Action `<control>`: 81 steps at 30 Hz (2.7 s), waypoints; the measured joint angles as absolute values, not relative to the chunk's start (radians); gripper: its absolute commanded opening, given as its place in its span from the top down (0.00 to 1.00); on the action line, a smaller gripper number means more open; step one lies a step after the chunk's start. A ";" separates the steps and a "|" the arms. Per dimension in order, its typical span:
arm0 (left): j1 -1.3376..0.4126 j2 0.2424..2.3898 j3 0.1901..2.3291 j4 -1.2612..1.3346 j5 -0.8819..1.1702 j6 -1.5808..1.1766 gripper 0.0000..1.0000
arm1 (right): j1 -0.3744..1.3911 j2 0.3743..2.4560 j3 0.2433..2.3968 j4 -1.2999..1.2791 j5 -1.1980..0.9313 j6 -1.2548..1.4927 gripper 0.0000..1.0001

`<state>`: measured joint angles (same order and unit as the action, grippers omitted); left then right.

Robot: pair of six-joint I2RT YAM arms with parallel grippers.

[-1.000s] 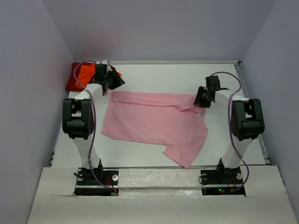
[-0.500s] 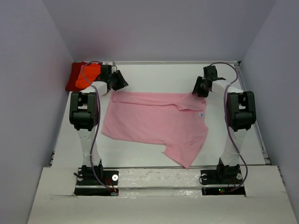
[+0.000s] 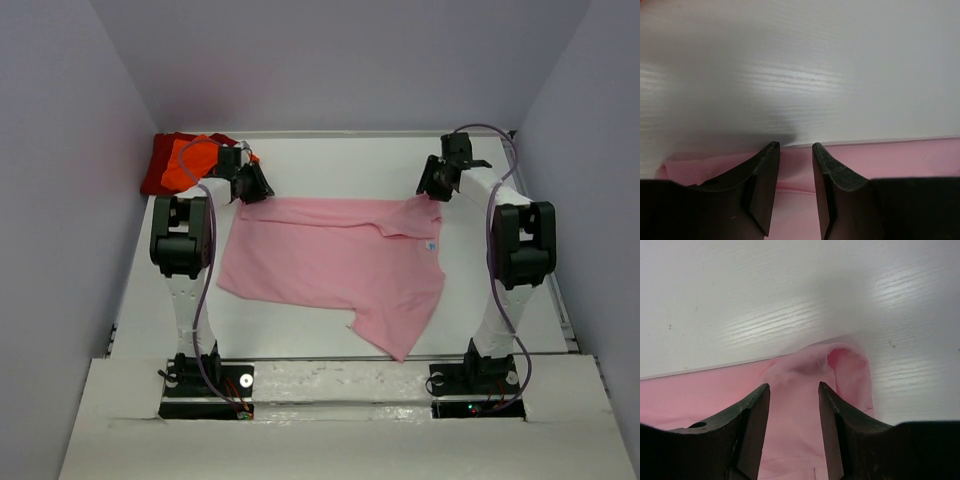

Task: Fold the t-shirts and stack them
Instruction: Fold the flattened tshirt in 1/3 of the way

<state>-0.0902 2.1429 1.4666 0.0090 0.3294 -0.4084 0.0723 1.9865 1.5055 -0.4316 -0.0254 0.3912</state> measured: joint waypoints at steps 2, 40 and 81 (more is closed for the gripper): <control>-0.090 2.115 1.436 -0.001 0.324 -0.407 0.55 | 0.072 1.980 1.511 -0.432 -0.026 0.389 0.51; -0.098 1.819 1.201 -0.069 -0.120 -0.363 0.58 | 0.072 2.048 1.508 -0.380 -0.194 0.415 0.53; -0.105 1.857 1.217 -0.096 -0.002 -0.334 1.00 | 0.072 2.054 1.495 -0.364 -0.203 0.407 0.53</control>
